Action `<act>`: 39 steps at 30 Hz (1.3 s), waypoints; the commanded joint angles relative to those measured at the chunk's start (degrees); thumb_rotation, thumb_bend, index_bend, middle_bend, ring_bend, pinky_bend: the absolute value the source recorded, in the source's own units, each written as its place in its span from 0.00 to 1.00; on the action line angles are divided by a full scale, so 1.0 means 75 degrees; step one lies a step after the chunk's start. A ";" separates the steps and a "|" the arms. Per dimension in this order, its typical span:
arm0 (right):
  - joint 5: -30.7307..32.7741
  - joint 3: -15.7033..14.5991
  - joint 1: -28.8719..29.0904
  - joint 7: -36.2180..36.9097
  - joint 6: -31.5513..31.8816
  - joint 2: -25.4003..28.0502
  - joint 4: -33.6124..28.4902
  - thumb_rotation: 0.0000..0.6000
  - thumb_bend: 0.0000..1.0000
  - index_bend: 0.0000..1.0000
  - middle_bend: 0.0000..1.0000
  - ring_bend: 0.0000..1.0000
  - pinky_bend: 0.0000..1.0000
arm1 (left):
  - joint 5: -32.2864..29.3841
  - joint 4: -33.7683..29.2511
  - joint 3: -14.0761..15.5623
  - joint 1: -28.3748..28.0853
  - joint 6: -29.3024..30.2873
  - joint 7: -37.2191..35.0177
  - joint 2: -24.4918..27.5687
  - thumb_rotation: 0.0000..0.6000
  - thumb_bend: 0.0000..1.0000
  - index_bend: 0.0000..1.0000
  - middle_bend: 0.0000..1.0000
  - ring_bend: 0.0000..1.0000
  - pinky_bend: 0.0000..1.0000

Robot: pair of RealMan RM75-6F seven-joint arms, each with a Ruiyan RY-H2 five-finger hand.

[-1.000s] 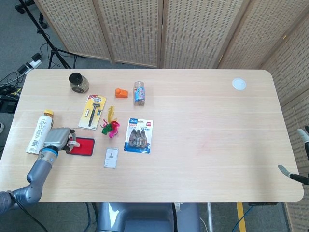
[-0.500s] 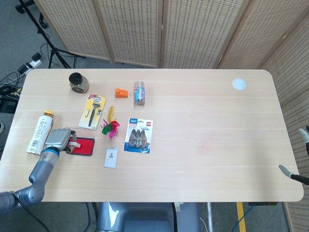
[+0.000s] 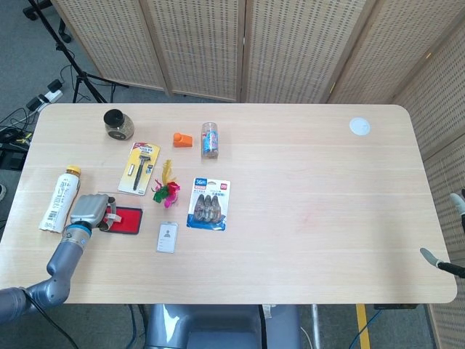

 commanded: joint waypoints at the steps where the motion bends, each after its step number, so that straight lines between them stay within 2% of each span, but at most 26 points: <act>1: -0.0003 -0.0002 -0.0001 0.0005 0.0001 0.0001 0.0002 1.00 0.00 0.02 0.00 0.00 0.00 | -0.0030 0.0028 0.0002 -0.0005 -0.0013 0.0014 -0.0022 1.00 0.40 0.61 1.00 0.95 0.97; 14: -0.0001 0.0000 -0.0002 0.0025 -0.0001 0.0003 0.0007 1.00 0.00 0.02 0.00 0.00 0.00 | -0.0078 0.0000 -0.0026 -0.0026 0.0032 0.0066 0.0004 1.00 0.40 0.61 1.00 0.95 0.97; 20: -0.0020 -0.0011 0.0001 0.0003 -0.0005 -0.0001 -0.0002 1.00 0.00 0.02 0.00 0.00 0.00 | 0.0035 -0.0669 -0.0067 -0.0005 0.0210 0.0073 0.0529 1.00 0.40 0.61 1.00 0.95 0.97; 30: -0.0050 -0.0018 -0.0012 -0.0009 0.0032 0.0004 -0.0034 1.00 0.00 0.02 0.00 0.00 0.00 | 0.1000 -0.2358 0.0061 0.0255 0.0868 0.0074 0.1767 1.00 0.40 0.61 1.00 0.95 0.97; 35: -0.0054 -0.0020 -0.0019 0.0023 0.0041 0.0014 -0.0030 1.00 0.00 0.02 0.00 0.00 0.00 | 0.1545 -0.2749 0.0273 0.0441 0.1098 0.0128 0.1985 1.00 0.40 0.61 1.00 0.95 0.97; 39: -0.0045 -0.0016 -0.0020 0.0052 0.0038 0.0020 -0.0025 1.00 0.00 0.02 0.00 0.00 0.00 | 0.2241 -0.2796 0.0512 0.0728 0.1497 0.0152 0.1860 1.00 0.40 0.61 1.00 0.95 0.97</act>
